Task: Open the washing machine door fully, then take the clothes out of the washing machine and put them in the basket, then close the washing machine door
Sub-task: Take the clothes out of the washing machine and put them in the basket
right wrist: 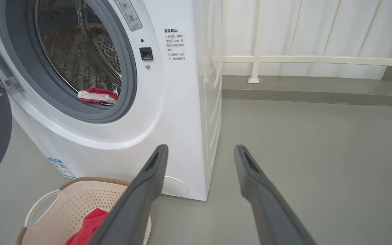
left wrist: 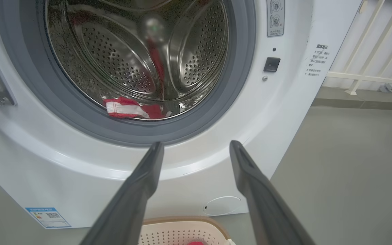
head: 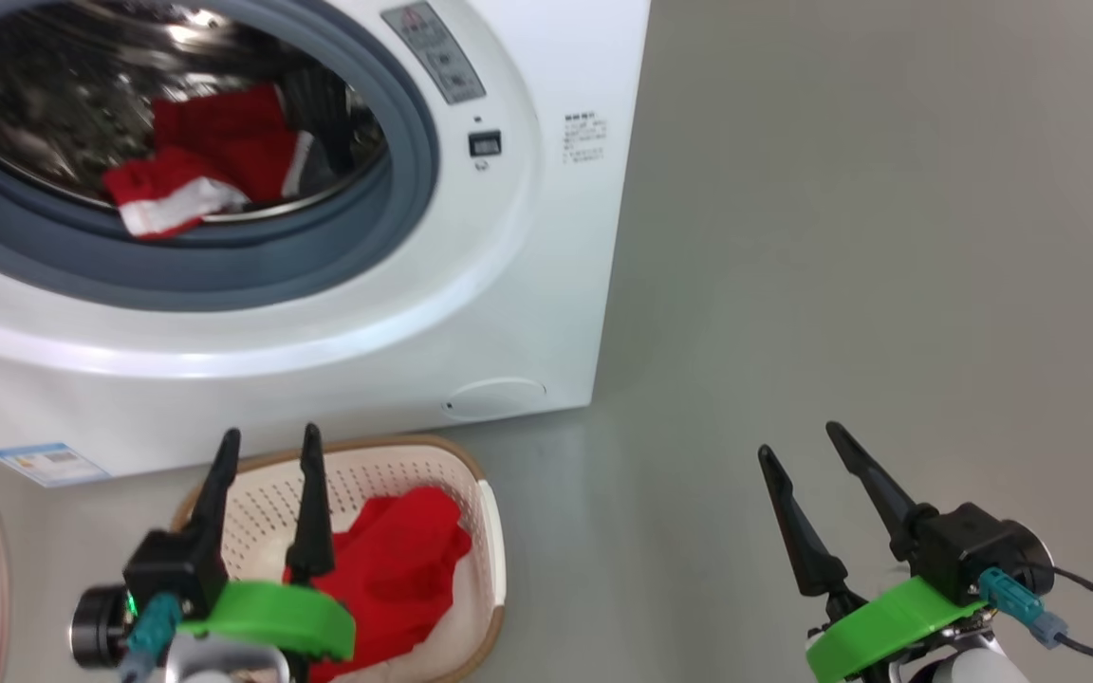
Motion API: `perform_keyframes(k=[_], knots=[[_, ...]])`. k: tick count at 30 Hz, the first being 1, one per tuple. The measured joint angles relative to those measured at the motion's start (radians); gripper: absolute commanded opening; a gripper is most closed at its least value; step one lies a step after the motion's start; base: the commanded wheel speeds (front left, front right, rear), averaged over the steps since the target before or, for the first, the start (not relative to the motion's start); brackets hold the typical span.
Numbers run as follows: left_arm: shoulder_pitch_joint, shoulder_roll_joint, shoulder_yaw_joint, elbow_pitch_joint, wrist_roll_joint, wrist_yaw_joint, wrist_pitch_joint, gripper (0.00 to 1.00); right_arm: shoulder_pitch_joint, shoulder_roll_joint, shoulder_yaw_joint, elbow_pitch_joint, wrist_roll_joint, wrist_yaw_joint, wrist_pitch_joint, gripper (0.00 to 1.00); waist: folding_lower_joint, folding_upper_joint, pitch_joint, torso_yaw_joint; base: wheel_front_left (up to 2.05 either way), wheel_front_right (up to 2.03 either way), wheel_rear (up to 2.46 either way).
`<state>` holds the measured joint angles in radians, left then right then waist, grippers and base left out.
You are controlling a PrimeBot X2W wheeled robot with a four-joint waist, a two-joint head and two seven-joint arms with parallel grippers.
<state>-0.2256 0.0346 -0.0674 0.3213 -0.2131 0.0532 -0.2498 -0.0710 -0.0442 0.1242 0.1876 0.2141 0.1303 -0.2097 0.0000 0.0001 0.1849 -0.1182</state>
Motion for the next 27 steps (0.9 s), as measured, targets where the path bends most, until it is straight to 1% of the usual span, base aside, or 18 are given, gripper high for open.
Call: perform_keyframes(k=[6,13,21,27], knots=[[0.117,0.015,-0.013,-0.126,0.022,0.012,0.002,1.0,0.037,0.0,-0.011,-0.009,0.0,0.0,0.009,1.0,0.0,0.0,-0.069,0.018,0.0,0.0,0.0],[0.246,0.019,-0.033,-0.262,0.031,0.037,0.043,1.0,0.093,0.001,-0.018,-0.023,-0.006,0.0,0.026,1.0,0.0,0.0,-0.13,0.034,0.0,0.0,0.0],[0.362,0.026,-0.045,-0.351,0.031,0.054,0.074,1.0,0.137,0.001,-0.026,-0.044,-0.006,0.0,0.049,1.0,0.0,0.0,-0.188,0.039,0.0,0.0,0.0],[0.414,0.028,-0.057,-0.389,0.031,0.077,0.094,1.0,0.155,0.001,-0.034,-0.058,-0.006,0.0,0.056,1.0,0.0,-0.0001,-0.213,0.037,0.0,0.0,0.0]])
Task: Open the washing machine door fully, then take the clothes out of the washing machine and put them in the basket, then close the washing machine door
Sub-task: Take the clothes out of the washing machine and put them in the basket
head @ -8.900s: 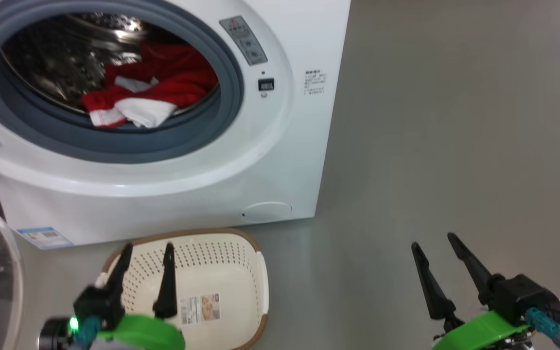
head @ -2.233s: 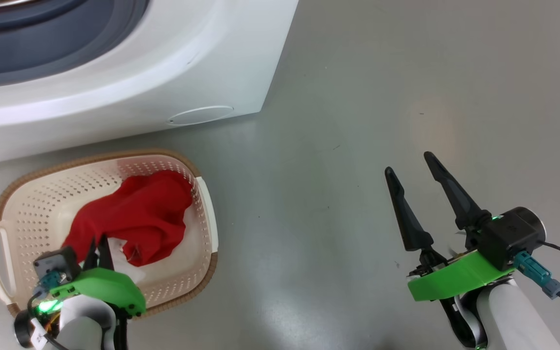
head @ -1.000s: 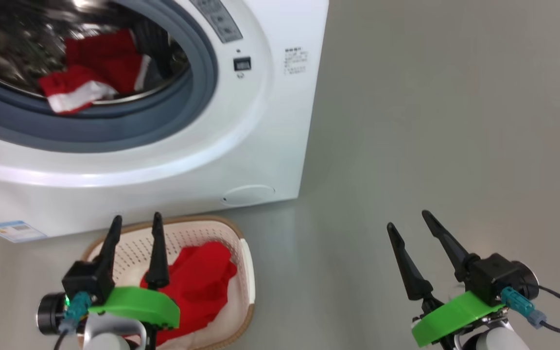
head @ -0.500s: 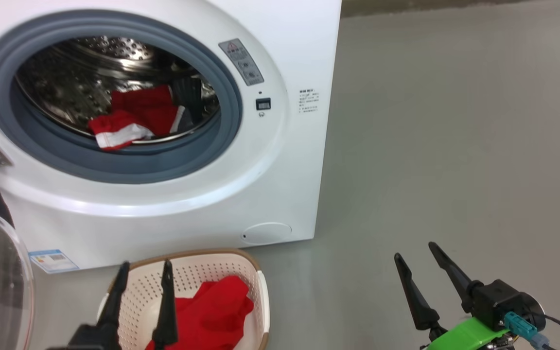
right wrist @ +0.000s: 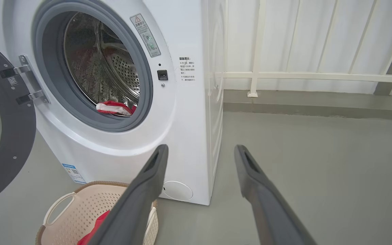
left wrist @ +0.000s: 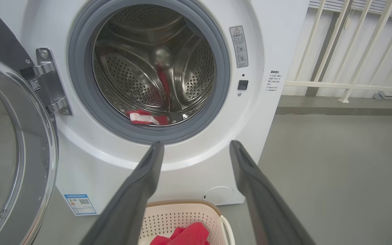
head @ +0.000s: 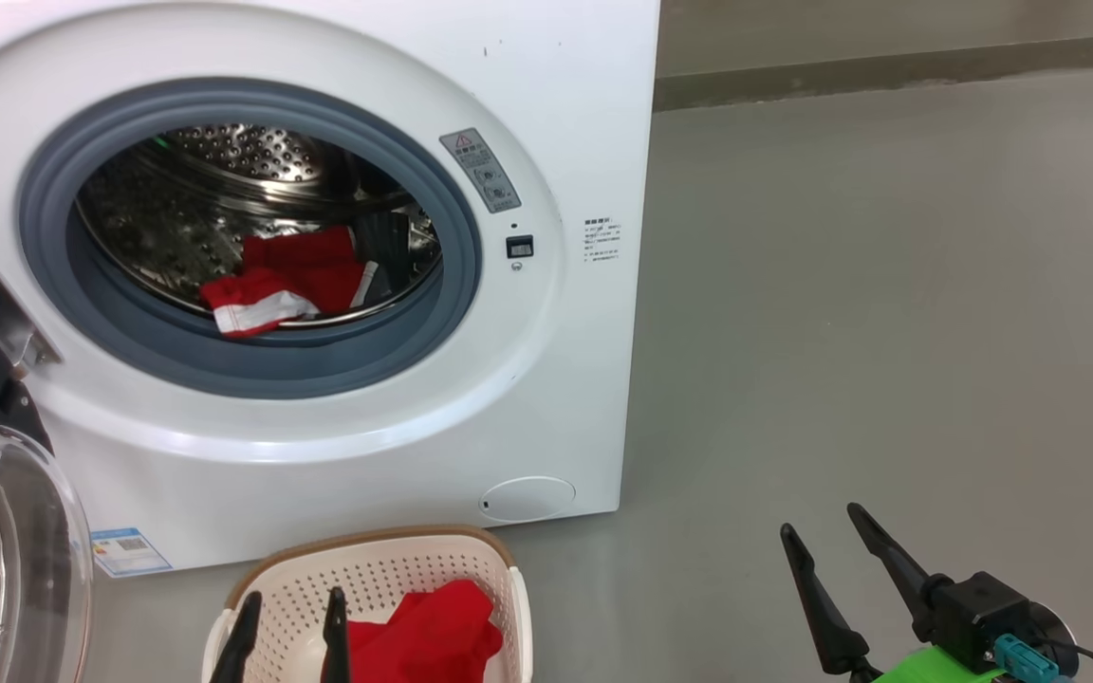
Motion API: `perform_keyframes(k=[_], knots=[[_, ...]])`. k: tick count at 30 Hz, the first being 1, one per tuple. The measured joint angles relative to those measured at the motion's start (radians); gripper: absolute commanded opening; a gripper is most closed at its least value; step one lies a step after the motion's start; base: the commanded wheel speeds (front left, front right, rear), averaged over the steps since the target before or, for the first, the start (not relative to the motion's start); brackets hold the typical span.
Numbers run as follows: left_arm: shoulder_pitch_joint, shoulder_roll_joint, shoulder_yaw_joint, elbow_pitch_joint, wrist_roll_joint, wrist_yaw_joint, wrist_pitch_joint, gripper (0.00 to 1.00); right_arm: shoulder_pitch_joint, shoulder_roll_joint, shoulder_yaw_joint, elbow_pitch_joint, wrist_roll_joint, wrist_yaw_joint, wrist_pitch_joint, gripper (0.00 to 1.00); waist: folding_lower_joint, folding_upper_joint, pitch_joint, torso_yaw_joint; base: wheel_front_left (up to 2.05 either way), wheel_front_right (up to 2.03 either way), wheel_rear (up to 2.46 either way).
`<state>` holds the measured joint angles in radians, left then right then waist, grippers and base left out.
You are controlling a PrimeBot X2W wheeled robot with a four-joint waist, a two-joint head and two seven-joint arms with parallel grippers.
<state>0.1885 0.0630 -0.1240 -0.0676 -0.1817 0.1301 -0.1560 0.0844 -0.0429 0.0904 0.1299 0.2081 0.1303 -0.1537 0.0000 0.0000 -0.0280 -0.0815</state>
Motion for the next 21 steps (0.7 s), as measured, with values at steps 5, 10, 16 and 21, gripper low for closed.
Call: perform_keyframes(k=[5,10,16,21], knots=[[0.02,0.0,-0.005,-0.016,0.005,0.012,0.014,1.0,0.009,0.0,-0.007,-0.005,0.0,0.0,0.002,1.0,0.0,0.0,-0.008,0.001,0.0,0.0,0.0],[0.022,0.001,-0.005,-0.018,0.005,0.019,0.015,1.0,0.016,0.0,-0.009,-0.006,0.0,0.0,0.005,1.0,0.0,0.0001,-0.013,-0.001,0.0,0.0,0.0],[0.023,0.008,-0.005,-0.016,0.003,0.02,0.022,1.0,0.016,0.0,-0.008,-0.006,0.0,0.0,0.005,1.0,0.0,0.0,-0.017,-0.004,0.0,0.0,0.0],[0.023,0.011,-0.006,-0.01,0.003,0.021,0.022,1.0,0.016,0.0,-0.008,-0.006,0.0,0.0,0.005,1.0,0.0,0.0,-0.019,-0.006,0.0,0.0,0.0]])
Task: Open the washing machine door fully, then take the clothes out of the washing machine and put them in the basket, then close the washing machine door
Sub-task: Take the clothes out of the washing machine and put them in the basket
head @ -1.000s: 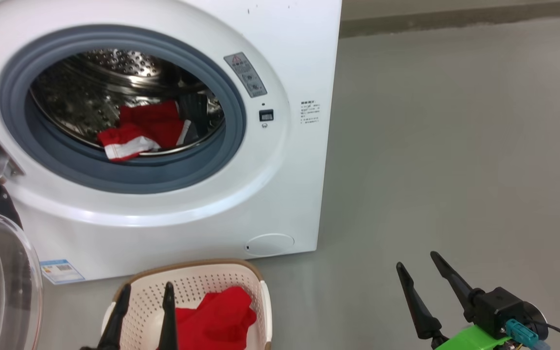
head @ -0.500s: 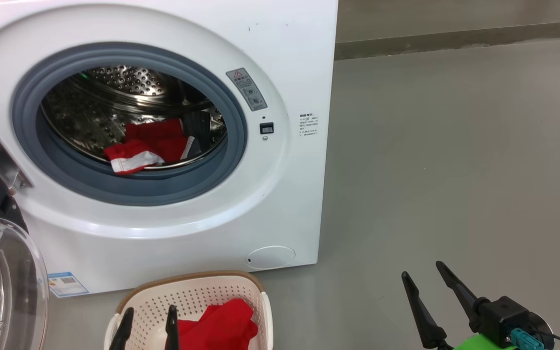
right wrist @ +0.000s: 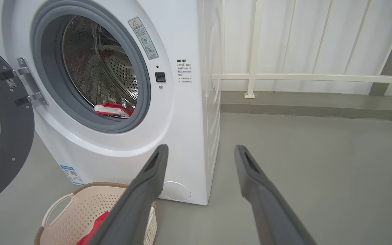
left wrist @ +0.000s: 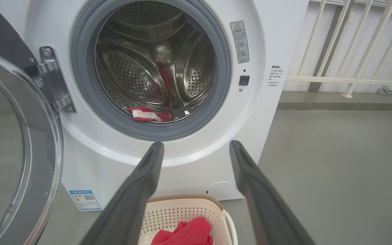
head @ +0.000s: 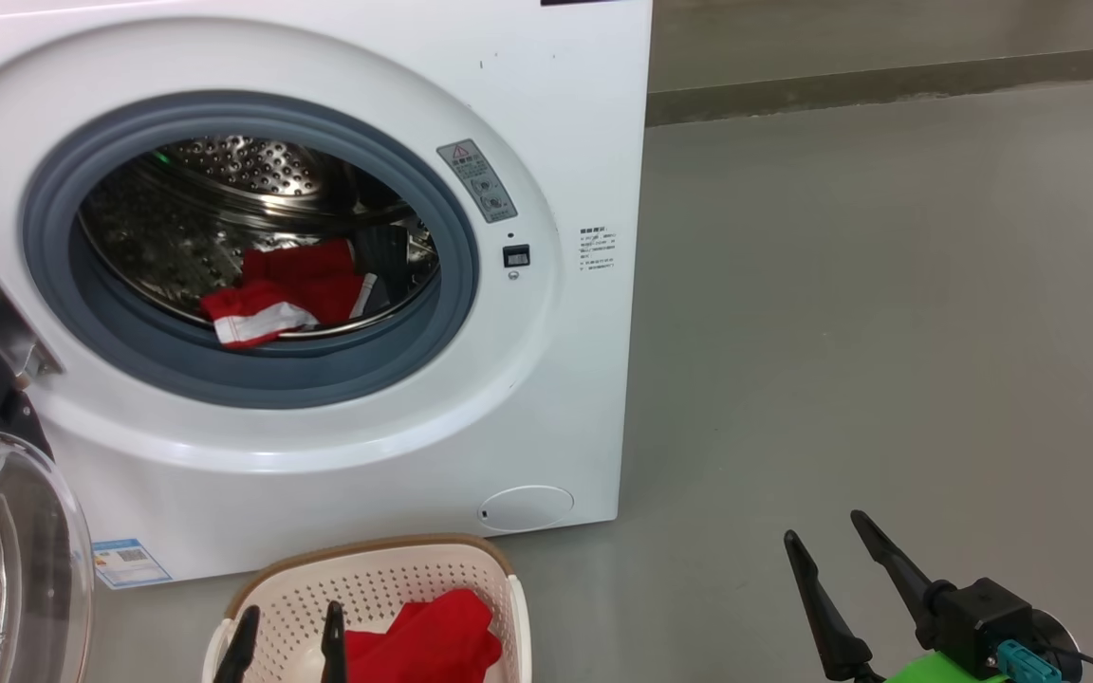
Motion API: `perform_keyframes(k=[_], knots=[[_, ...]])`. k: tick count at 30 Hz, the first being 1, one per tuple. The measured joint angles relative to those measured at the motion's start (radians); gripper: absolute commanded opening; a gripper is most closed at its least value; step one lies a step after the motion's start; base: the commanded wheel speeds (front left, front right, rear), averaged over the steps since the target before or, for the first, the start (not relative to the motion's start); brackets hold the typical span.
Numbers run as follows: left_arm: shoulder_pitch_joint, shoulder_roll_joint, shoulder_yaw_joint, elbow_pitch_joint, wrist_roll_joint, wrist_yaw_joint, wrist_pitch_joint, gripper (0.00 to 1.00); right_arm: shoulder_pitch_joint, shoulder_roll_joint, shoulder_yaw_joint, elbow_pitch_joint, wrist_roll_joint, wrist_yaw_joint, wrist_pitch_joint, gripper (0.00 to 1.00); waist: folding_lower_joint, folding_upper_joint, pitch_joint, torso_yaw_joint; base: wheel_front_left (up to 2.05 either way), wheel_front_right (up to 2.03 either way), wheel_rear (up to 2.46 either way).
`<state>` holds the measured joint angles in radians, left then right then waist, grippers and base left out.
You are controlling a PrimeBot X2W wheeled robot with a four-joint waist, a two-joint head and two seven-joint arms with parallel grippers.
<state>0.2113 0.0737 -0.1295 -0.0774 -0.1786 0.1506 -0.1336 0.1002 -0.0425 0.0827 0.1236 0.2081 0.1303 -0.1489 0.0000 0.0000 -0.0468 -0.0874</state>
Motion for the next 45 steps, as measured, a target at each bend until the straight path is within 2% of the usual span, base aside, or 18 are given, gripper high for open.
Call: perform_keyframes(k=[12,20,30,38,45], knots=[[-0.004,0.001,-0.01,0.037,-0.007,0.0,0.0,1.0,0.0,0.0,0.0,-0.013,0.0,0.0,0.008,1.0,0.0001,0.0,0.01,-0.005,0.0,0.0,0.0],[-0.127,0.002,-0.013,0.143,-0.017,-0.002,-0.013,1.0,-0.001,0.0,-0.004,-0.037,-0.025,0.0,0.018,1.0,0.0,0.0,0.047,-0.016,0.0,0.0,0.0],[-0.45,0.024,-0.005,0.413,-0.028,-0.04,-0.045,1.0,-0.069,0.0,-0.002,-0.086,-0.028,0.0,0.026,1.0,0.0,0.0,0.175,-0.031,0.0,0.0,0.0],[-0.752,0.086,0.0,0.657,-0.017,-0.08,-0.044,1.0,-0.159,0.0,0.027,-0.086,-0.019,0.0,-0.019,1.0,0.0,0.0,0.311,-0.06,0.0,0.0,0.0],[-0.962,0.17,-0.005,0.818,0.009,-0.106,0.001,1.0,-0.238,-0.001,0.068,-0.035,0.031,0.0,-0.065,1.0,0.0,0.0,0.42,-0.104,0.0,0.0,0.0]])
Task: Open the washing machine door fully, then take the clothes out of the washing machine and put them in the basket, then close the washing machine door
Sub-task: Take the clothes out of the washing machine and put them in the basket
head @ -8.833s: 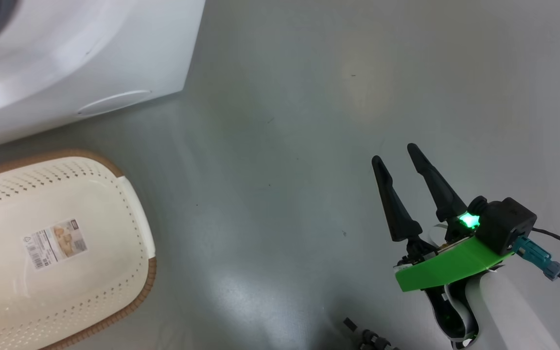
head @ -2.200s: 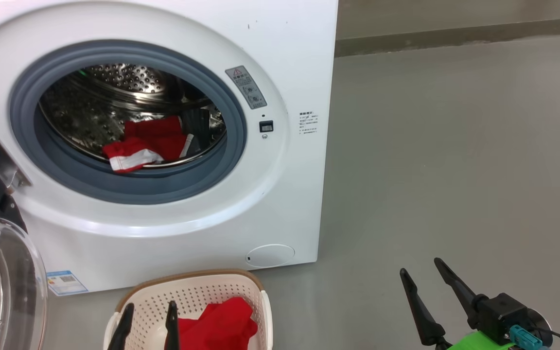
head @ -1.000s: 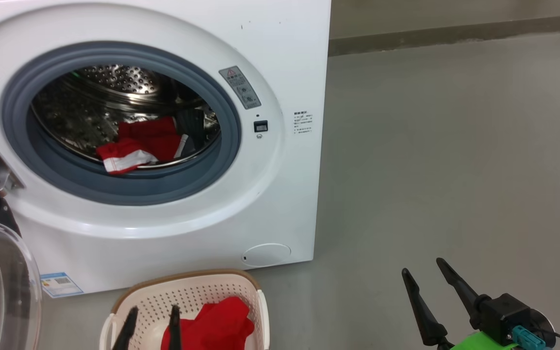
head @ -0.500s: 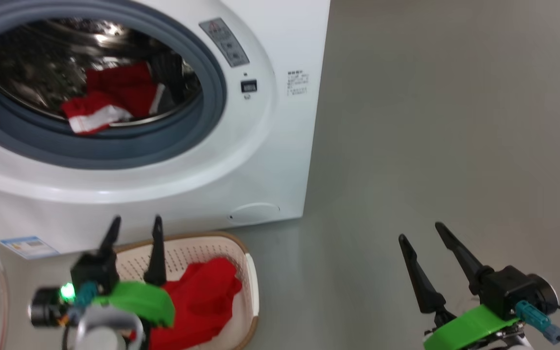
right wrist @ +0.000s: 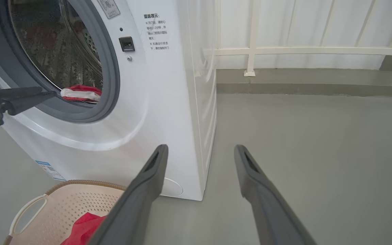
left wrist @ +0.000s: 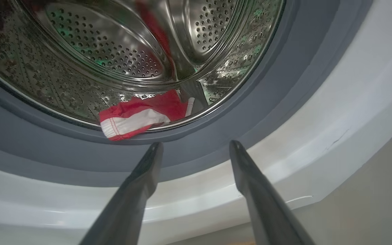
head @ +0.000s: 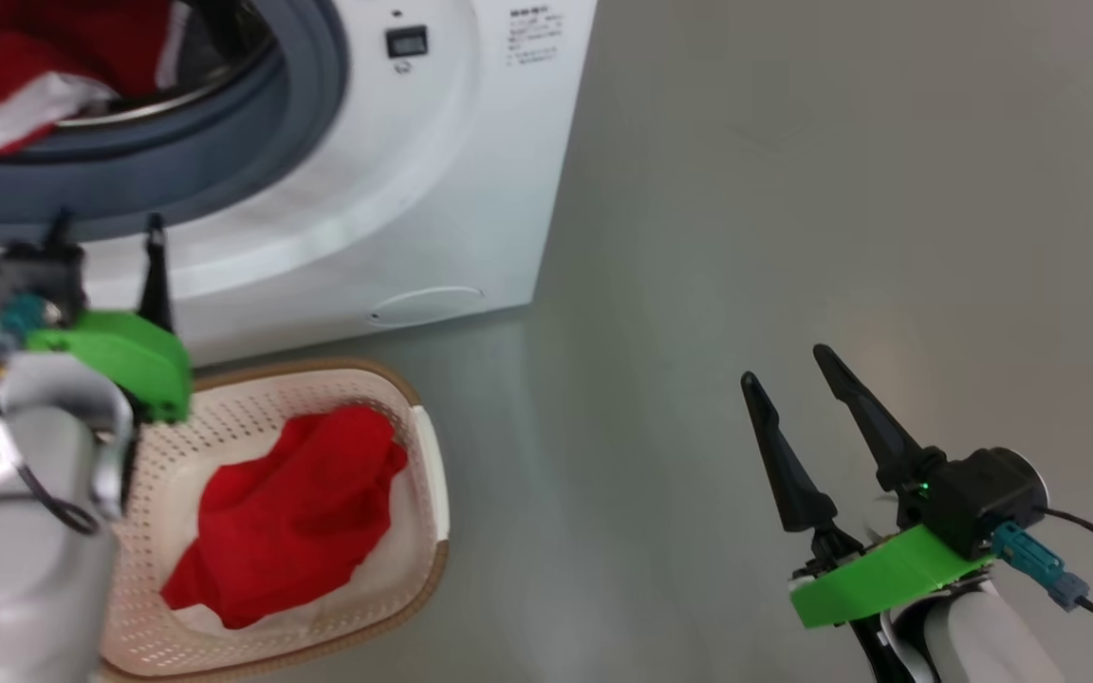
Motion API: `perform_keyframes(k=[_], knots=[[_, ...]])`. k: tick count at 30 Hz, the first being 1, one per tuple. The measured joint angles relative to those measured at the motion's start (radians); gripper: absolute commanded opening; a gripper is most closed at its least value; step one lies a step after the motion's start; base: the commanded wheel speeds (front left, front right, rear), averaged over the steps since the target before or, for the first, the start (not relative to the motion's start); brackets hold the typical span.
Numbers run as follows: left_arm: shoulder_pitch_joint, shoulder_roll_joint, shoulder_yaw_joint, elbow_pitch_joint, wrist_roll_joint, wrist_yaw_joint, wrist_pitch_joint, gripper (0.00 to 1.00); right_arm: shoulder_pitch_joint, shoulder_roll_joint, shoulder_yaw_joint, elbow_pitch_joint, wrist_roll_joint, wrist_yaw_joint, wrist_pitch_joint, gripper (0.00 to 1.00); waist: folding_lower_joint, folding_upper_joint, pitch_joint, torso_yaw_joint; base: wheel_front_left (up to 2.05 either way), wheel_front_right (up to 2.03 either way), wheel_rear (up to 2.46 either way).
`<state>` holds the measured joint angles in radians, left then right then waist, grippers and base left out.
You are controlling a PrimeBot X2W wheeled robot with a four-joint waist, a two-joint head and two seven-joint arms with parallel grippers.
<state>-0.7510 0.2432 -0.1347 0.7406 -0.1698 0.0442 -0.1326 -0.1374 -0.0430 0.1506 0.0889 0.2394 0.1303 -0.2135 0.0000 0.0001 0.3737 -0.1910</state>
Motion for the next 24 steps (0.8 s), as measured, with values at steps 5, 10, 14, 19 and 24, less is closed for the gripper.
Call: perform_keyframes(k=[5,10,14,19,24], knots=[[-0.125,0.083,-0.016,0.072,0.049,-0.008,0.039,1.0,-0.048,0.0,0.028,0.04,0.019,0.0,-0.025,1.0,0.0,0.0,0.055,-0.048,0.0,0.0,0.0],[-0.23,0.157,-0.042,0.103,0.093,-0.03,0.093,1.0,-0.078,0.0,0.055,0.068,0.066,0.0,-0.033,1.0,0.0,0.0,0.102,-0.093,0.0,0.0,0.0],[-0.301,0.225,-0.059,0.115,0.119,-0.045,0.142,1.0,-0.099,-0.001,0.068,0.077,0.079,0.0,-0.035,1.0,0.0,0.0,0.138,-0.126,0.0,0.0,0.0],[-0.376,0.284,-0.066,0.12,0.128,-0.064,0.207,1.0,-0.115,0.0,0.083,0.065,0.115,0.0,-0.042,1.0,0.0,0.0,0.18,-0.158,0.0,0.0,0.0],[-0.427,0.351,-0.07,0.123,0.151,-0.087,0.276,1.0,-0.131,0.0,0.096,0.058,0.13,0.0,-0.042,1.0,0.0,0.0,0.214,-0.187,0.0,0.0,0.0]])
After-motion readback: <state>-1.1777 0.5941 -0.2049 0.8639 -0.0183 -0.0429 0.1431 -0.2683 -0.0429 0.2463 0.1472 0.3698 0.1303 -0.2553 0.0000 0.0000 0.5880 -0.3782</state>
